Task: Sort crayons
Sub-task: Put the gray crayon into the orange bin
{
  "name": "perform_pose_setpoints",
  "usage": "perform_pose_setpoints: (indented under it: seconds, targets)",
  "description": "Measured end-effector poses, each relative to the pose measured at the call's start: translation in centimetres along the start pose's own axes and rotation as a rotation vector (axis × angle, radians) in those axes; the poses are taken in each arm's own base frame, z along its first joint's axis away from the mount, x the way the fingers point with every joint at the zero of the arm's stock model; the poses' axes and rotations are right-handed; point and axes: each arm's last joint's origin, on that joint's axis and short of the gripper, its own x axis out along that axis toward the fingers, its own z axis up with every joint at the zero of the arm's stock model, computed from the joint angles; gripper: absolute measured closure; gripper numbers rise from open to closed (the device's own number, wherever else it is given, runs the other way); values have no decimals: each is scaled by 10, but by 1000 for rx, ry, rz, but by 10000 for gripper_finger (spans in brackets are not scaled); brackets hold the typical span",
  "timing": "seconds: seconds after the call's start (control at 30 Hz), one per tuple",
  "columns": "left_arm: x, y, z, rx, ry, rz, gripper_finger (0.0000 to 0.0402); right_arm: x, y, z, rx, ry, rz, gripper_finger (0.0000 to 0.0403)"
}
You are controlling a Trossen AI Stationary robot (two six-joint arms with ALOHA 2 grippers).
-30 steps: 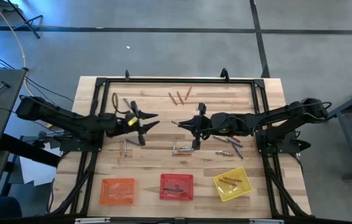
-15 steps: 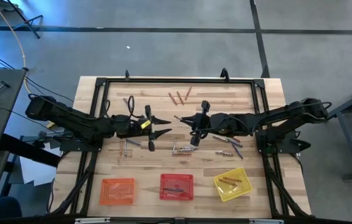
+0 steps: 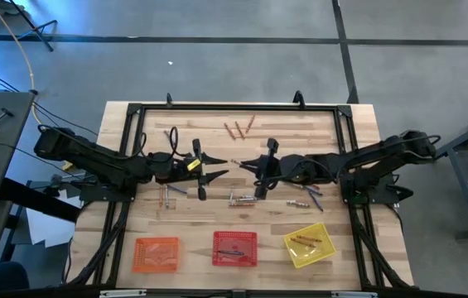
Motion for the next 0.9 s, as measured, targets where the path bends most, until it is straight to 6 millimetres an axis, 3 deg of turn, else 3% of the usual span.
perform_pose_setpoints:
  seconds: [0.9]
  targets:
    - [-1, 1, 9, -65, -96, -15, 284, 0, 6, 10, 6, -110, 37, 402]
